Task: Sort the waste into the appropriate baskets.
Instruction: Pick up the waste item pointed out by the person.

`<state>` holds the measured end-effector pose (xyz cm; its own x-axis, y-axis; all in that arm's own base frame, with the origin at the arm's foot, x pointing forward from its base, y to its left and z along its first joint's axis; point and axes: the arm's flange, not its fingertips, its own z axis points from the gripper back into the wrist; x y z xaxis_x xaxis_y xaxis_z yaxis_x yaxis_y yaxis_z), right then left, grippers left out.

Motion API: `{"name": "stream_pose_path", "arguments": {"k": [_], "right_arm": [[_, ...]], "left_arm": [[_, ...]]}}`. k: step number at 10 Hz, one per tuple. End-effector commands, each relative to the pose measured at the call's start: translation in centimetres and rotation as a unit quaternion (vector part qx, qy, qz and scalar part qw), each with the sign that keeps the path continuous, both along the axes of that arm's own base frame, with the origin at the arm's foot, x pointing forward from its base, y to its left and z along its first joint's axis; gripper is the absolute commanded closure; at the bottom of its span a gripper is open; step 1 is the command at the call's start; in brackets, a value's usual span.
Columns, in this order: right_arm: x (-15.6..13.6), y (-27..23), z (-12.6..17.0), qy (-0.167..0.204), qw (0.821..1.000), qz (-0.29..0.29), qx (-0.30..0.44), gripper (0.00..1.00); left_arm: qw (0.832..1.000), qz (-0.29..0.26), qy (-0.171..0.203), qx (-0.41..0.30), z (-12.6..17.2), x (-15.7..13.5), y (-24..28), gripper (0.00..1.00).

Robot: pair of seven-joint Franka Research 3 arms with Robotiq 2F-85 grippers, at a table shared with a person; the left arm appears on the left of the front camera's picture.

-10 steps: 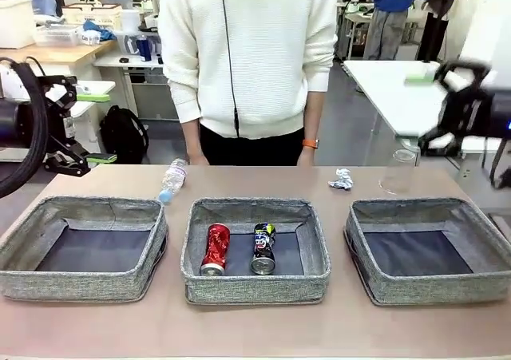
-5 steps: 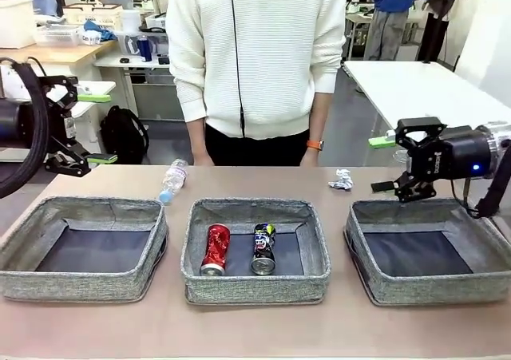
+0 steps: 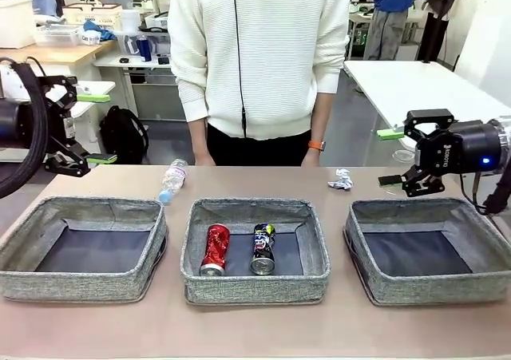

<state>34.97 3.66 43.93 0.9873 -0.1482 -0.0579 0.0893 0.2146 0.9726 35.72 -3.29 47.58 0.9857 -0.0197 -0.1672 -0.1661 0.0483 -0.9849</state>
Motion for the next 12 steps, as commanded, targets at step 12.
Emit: {"name": "stream_pose_path", "arguments": {"k": [12], "right_arm": [[-0.09, 0.34, 0.46, 0.005, 1.000, -0.005, 0.014, 0.00]], "left_arm": [[1.000, 0.001, -0.001, -0.011, 0.31, -0.11, -0.16, 0.00]]}}
